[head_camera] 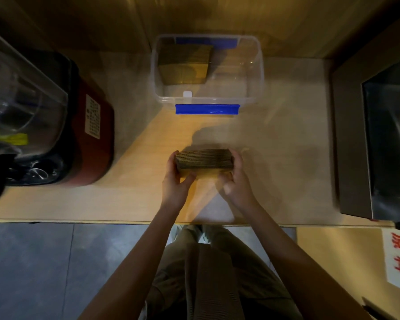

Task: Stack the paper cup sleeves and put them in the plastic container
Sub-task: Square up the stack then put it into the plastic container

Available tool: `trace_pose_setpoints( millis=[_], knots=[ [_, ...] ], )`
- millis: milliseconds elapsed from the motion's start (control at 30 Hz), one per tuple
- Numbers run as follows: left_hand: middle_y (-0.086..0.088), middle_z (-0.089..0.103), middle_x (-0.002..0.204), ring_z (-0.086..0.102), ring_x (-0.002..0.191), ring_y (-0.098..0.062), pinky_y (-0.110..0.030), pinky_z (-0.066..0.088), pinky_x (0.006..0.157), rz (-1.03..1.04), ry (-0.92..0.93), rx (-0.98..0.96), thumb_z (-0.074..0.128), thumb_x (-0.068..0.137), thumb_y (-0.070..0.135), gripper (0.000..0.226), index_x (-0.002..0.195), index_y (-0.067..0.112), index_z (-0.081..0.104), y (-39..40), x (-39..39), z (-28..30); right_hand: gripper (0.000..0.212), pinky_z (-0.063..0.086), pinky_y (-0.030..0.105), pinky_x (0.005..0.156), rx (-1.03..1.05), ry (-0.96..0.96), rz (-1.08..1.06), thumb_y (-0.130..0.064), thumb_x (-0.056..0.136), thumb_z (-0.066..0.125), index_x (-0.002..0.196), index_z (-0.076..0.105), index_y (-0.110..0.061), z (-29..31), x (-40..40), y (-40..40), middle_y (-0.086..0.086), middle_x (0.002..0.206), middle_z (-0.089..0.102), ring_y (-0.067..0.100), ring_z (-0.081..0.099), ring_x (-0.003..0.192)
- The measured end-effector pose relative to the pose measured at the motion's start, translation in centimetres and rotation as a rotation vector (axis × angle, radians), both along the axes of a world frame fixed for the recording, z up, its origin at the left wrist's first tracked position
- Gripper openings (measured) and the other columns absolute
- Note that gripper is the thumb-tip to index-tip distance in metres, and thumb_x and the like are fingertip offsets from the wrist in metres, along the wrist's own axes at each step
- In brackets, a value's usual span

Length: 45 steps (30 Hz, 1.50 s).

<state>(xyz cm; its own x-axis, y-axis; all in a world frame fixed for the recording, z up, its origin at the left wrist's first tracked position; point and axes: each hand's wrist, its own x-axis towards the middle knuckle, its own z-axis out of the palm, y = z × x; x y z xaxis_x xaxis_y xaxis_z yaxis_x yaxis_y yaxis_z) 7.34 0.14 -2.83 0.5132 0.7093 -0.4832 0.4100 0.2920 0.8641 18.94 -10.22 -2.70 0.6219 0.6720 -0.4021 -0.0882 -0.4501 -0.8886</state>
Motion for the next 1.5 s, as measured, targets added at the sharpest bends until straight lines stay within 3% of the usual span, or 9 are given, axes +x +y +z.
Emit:
trace_pose_setpoints(
  millis=[100,167,333,400,467,633,933,1200,1500],
  knots=[
    [-0.008,0.053,0.124,0.05,0.119,-0.023,-0.047,0.044,0.102,-0.023,0.03,0.055,0.063,0.077,0.001,0.063,0.131,0.02,0.035,0.1,-0.2,-0.1,0.057,0.042,0.006,0.085,-0.006,-0.006,0.006,0.008,0.083,0.05,0.131,0.026,-0.01,0.0,0.4,0.2,-0.006,0.111,0.05,0.009,0.052,0.104],
    [-0.004,0.053,0.121,0.051,0.117,-0.021,-0.046,0.045,0.102,-0.043,0.048,0.104,0.063,0.077,0.003,0.062,0.13,0.02,0.035,-0.1,-0.3,-0.2,0.056,0.042,0.006,0.081,-0.003,-0.012,0.013,0.007,0.083,0.051,0.13,0.026,-0.01,-0.1,0.4,0.0,-0.009,0.108,0.05,0.002,0.052,0.1],
    [-0.009,0.052,0.131,0.049,0.122,-0.021,-0.043,0.043,0.104,-0.041,0.082,0.188,0.063,0.079,0.01,0.064,0.134,0.017,0.032,-0.9,-0.3,-0.4,0.068,0.026,-0.009,0.087,-0.024,-0.042,0.066,0.001,0.087,0.051,0.142,0.015,-0.017,0.4,-0.1,-0.1,-0.018,0.132,0.034,-0.011,0.038,0.115],
    [-0.008,0.053,0.129,0.051,0.119,-0.021,-0.04,0.045,0.101,-0.049,0.089,0.212,0.063,0.081,0.011,0.063,0.135,0.016,0.031,-1.0,-0.3,-0.3,0.069,0.02,-0.012,0.086,-0.044,-0.058,0.091,-0.001,0.088,0.051,0.143,0.013,-0.017,0.4,0.0,0.0,-0.007,0.142,0.03,-0.006,0.027,0.124],
    [-0.01,0.053,0.13,0.05,0.121,-0.021,-0.037,0.044,0.102,-0.051,0.093,0.243,0.062,0.081,0.011,0.062,0.135,0.014,0.032,-0.9,-0.3,-0.2,0.067,0.024,-0.008,0.09,-0.057,-0.064,0.095,-0.002,0.088,0.052,0.143,0.016,-0.018,0.5,0.2,0.0,0.002,0.144,0.035,0.003,0.031,0.126],
    [-0.014,0.051,0.136,0.047,0.126,-0.024,-0.04,0.041,0.105,-0.074,0.128,0.261,0.059,0.083,0.01,0.066,0.14,0.012,0.026,-0.6,-0.2,-0.3,0.06,0.034,0.029,0.107,-0.099,-0.056,0.14,-0.01,0.09,0.051,0.141,0.022,-0.021,0.6,0.5,-0.2,0.005,0.14,0.045,0.015,0.043,0.127],
    [-0.01,0.059,0.127,0.056,0.115,-0.018,-0.026,0.044,0.095,-0.119,0.155,0.281,0.058,0.083,0.008,0.059,0.137,0.014,0.034,0.3,-0.6,-0.4,0.047,0.039,0.004,0.071,-0.158,-0.158,0.15,-0.013,0.091,0.049,0.134,0.033,-0.02,0.7,0.4,-0.5,-0.003,0.112,0.056,0.01,0.054,0.095],
    [-0.008,0.062,0.122,0.057,0.113,-0.02,-0.026,0.044,0.093,-0.299,0.188,0.397,0.061,0.083,0.014,0.051,0.131,0.015,0.045,3.5,-0.2,2.0,0.047,0.044,0.033,0.09,-0.2,-0.135,0.232,-0.018,0.088,0.056,0.131,0.039,-0.013,2.8,2.9,0.7,0.006,0.117,0.06,0.02,0.056,0.105],
    [-0.001,0.066,0.096,0.063,0.094,-0.019,-0.024,0.044,0.078,-0.474,0.318,0.313,0.072,0.074,0.02,0.039,0.111,0.012,0.063,9.9,3.3,6.3,0.038,0.049,0.043,0.085,-0.228,-0.158,0.317,-0.026,0.073,0.07,0.106,0.058,-0.01,6.3,8.1,4.7,0.006,0.094,0.067,0.024,0.063,0.087]
  ],
)
